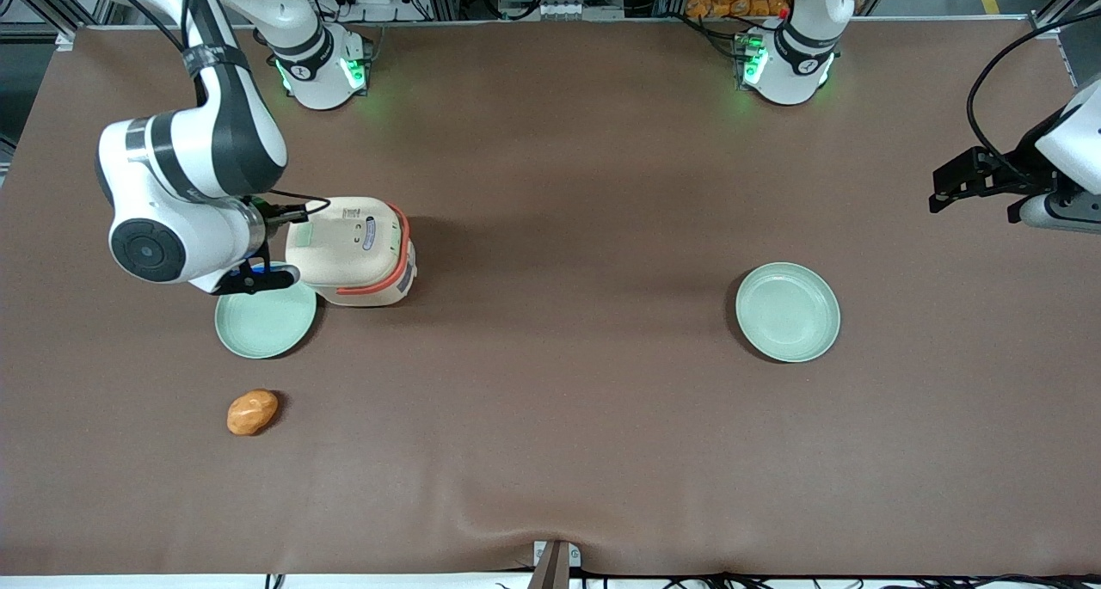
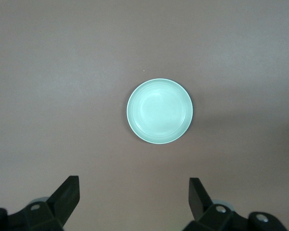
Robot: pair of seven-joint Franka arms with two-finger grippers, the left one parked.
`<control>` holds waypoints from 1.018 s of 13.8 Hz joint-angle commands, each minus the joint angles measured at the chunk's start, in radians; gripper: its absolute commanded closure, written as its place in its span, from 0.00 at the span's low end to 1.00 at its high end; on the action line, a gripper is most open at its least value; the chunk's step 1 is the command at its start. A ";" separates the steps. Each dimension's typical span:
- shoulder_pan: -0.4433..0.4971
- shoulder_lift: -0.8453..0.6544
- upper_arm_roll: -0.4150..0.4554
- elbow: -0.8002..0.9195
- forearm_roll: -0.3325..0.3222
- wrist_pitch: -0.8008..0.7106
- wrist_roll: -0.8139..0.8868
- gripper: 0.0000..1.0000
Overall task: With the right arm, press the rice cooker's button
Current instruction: 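Press the green button on the cooker with the closed right gripper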
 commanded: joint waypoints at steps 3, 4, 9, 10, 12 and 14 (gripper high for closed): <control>0.004 0.026 -0.006 -0.006 0.012 0.045 0.005 0.94; 0.004 0.033 -0.006 -0.006 0.012 0.046 0.005 0.94; 0.004 0.048 -0.007 -0.008 0.012 0.061 0.005 0.94; 0.007 0.054 -0.007 -0.006 0.012 0.063 0.005 0.94; 0.013 0.063 -0.007 -0.008 0.011 0.078 0.004 0.94; 0.013 0.068 -0.007 -0.008 0.011 0.080 0.004 0.94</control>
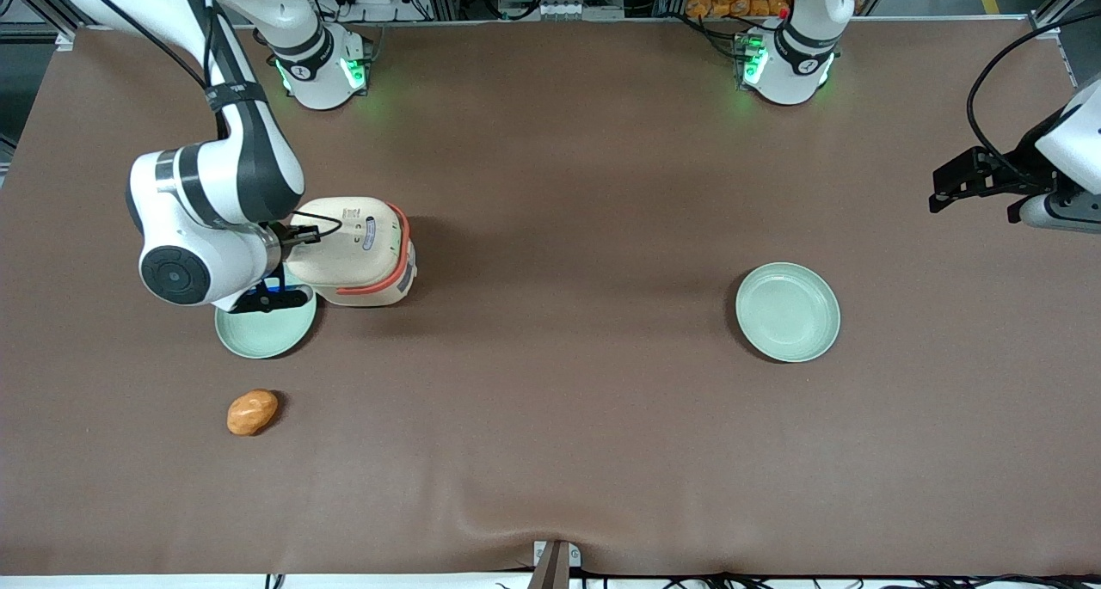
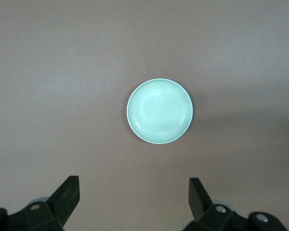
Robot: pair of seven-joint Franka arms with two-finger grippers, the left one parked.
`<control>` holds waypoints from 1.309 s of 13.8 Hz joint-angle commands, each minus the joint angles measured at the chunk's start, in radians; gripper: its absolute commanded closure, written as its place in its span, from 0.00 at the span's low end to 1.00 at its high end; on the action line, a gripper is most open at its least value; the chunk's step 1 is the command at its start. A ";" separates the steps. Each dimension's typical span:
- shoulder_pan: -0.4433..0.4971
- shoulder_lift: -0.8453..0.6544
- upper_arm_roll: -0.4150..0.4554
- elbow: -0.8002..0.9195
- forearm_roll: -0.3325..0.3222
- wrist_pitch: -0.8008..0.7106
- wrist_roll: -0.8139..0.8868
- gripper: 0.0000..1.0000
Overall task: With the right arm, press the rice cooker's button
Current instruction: 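Press the green button on the cooker with the closed right gripper, then lift the right gripper away as the cooker lid springs open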
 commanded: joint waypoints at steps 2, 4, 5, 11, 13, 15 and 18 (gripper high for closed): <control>0.010 0.012 -0.006 -0.008 0.011 0.022 0.003 0.94; 0.010 0.012 -0.006 -0.022 0.011 0.042 0.002 0.94; 0.010 0.012 -0.007 -0.034 0.011 0.054 0.002 0.94; 0.008 -0.009 -0.011 -0.011 0.011 0.047 0.004 0.77; 0.008 -0.026 -0.011 0.047 0.011 0.004 0.002 0.63; 0.008 -0.054 -0.009 0.121 0.011 -0.074 0.002 0.50; 0.008 -0.068 -0.009 0.236 0.009 -0.215 0.002 0.38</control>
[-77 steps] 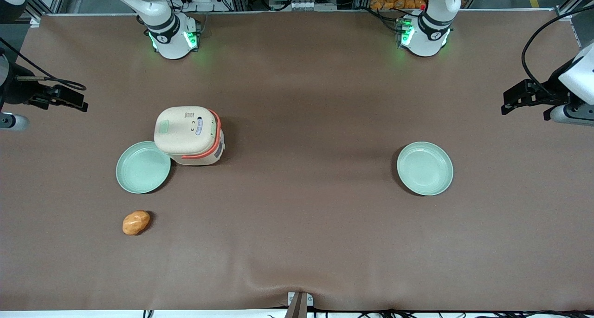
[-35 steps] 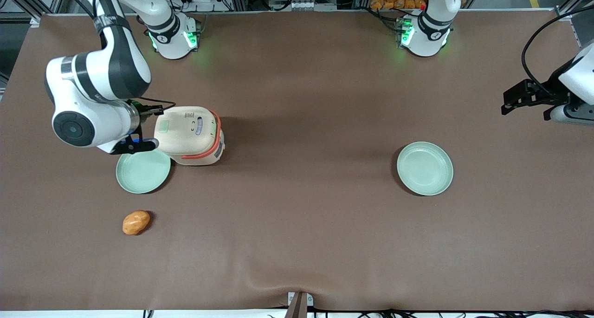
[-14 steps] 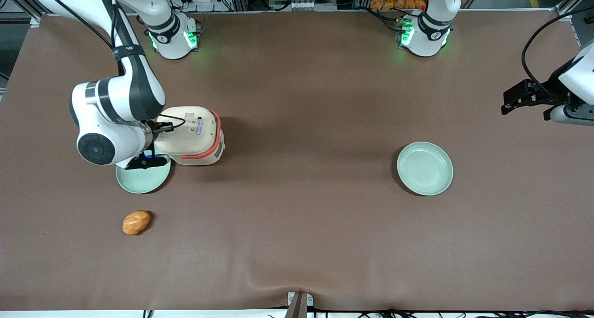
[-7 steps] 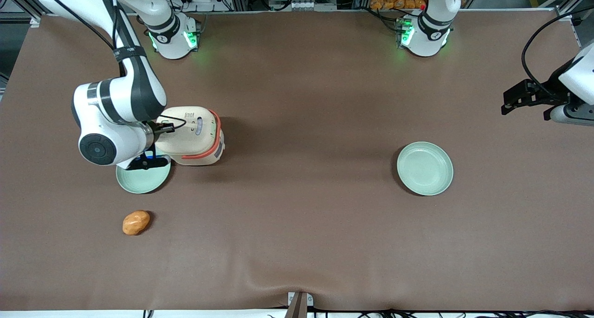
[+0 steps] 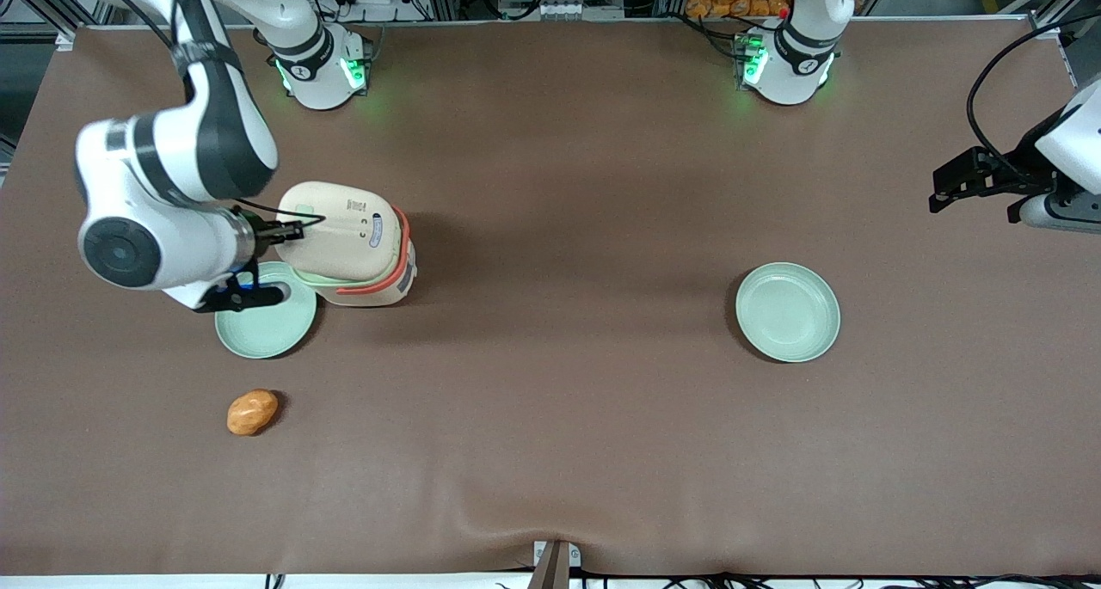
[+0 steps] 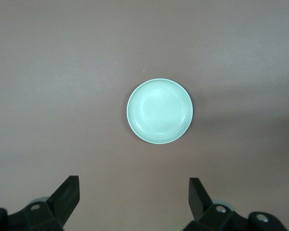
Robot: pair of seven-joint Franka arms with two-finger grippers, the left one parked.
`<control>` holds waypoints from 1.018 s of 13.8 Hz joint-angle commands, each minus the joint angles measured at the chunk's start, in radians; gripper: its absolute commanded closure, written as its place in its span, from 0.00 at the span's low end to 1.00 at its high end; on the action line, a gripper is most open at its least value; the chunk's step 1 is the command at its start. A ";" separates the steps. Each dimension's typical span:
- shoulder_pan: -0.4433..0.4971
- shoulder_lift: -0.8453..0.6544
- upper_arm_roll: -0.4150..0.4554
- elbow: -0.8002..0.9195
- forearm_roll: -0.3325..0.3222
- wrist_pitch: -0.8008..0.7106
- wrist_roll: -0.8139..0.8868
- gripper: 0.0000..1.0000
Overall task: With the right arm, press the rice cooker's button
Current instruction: 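Lift the right gripper away as the cooker lid springs open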
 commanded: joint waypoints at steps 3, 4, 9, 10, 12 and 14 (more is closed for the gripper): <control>-0.008 -0.084 -0.004 0.099 0.009 -0.091 0.000 0.00; -0.010 -0.097 -0.004 0.117 0.002 -0.094 -0.003 0.00; -0.045 -0.193 0.002 0.153 -0.018 -0.118 0.002 0.00; -0.045 -0.219 0.002 0.162 -0.012 -0.118 0.000 0.00; -0.056 -0.251 0.004 0.163 -0.026 -0.117 -0.006 0.00; -0.071 -0.263 0.001 0.163 -0.040 -0.106 -0.010 0.00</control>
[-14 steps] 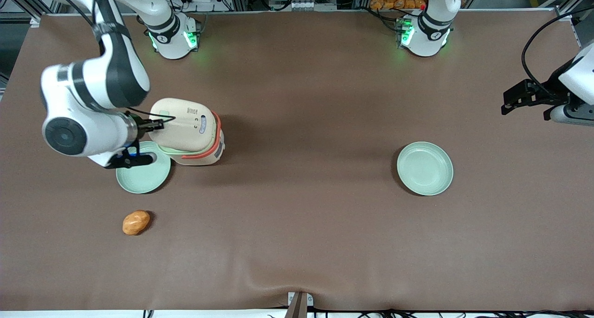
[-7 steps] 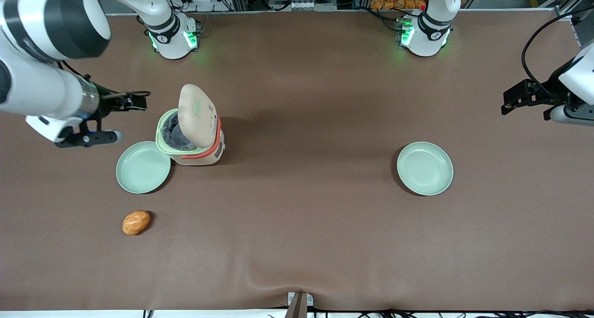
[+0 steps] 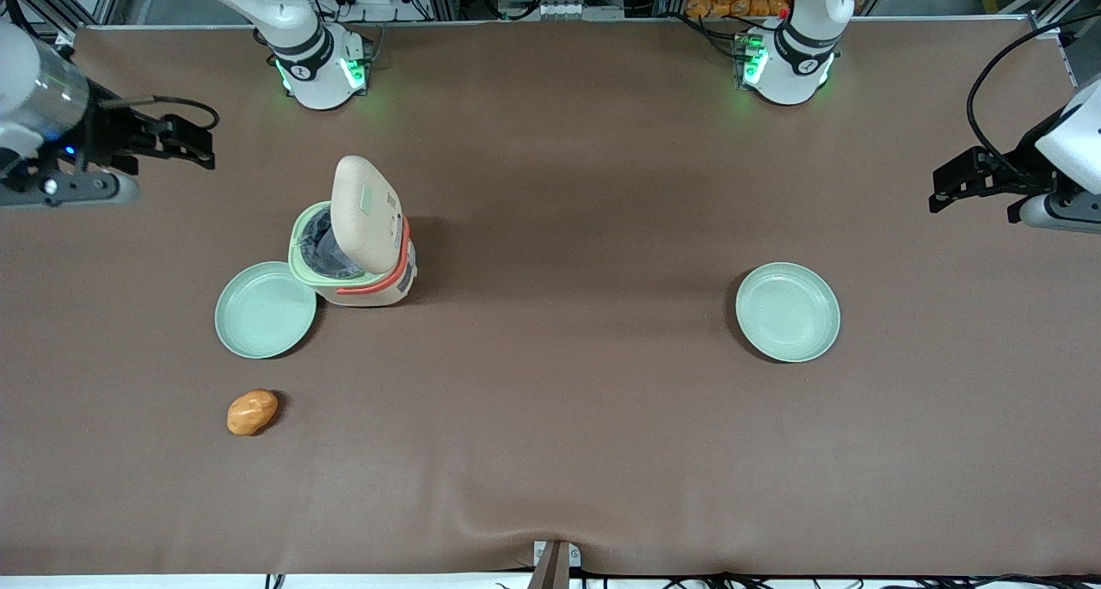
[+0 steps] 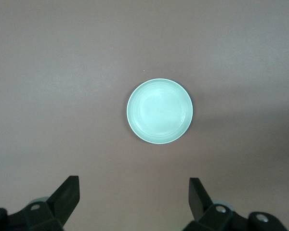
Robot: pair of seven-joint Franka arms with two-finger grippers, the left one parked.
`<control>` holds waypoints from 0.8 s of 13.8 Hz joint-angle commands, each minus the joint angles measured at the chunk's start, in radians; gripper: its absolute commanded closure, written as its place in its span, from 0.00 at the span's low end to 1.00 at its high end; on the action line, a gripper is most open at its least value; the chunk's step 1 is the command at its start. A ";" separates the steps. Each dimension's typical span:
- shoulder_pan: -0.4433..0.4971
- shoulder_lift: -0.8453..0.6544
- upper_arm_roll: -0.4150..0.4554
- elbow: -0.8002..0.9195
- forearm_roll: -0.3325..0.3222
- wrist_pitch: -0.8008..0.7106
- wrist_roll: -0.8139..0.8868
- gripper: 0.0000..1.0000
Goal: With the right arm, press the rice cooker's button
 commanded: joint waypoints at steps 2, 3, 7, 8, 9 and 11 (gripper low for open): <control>-0.044 -0.030 0.005 -0.012 -0.026 0.009 -0.012 0.00; -0.060 -0.032 0.003 -0.017 -0.027 0.037 -0.012 0.00; -0.078 -0.036 -0.031 -0.090 -0.037 0.189 -0.013 0.00; -0.081 -0.036 -0.049 -0.100 -0.035 0.201 -0.013 0.00; -0.081 -0.036 -0.061 -0.103 -0.037 0.206 -0.013 0.00; -0.081 -0.033 -0.069 -0.114 -0.035 0.207 -0.018 0.00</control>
